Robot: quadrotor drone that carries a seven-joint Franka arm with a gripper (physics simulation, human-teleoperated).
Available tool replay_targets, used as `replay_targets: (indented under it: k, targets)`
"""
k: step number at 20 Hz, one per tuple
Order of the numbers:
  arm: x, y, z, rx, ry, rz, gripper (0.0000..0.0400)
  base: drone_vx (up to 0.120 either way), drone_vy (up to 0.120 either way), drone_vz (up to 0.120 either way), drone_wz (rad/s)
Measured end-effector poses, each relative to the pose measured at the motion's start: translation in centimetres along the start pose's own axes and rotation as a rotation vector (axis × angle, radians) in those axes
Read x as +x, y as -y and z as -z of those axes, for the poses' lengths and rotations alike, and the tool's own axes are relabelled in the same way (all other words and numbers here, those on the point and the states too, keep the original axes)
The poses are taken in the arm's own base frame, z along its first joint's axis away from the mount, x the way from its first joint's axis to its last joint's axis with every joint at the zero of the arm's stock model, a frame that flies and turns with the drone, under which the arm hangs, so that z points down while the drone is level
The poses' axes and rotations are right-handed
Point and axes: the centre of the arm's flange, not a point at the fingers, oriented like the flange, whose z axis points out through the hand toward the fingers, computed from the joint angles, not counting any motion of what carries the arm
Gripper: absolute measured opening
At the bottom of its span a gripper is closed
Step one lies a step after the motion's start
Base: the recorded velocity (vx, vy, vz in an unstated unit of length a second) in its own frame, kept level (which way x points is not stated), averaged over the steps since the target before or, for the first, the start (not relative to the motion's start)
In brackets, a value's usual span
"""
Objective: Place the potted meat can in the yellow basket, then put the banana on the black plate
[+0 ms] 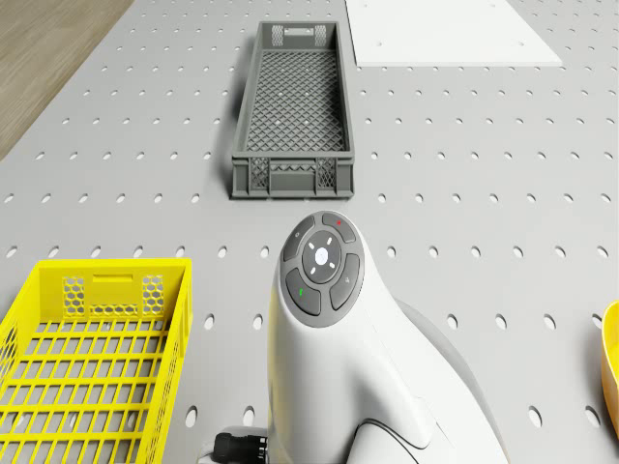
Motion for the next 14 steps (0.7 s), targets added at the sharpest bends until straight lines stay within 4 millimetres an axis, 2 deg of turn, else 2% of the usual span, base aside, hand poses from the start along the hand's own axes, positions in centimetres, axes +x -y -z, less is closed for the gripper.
replay_targets:
  k: [10, 14]
  targets:
    - [0.0, 0.0, 0.0, 0.0, 0.0, 0.0, 0.0193, -0.12, 0.0, 0.0, 0.0]
    - [0.0, 0.0, 0.0, 0.0, 0.0, 0.0, 0.0193, -0.12, 0.0, -0.11, 0.0]
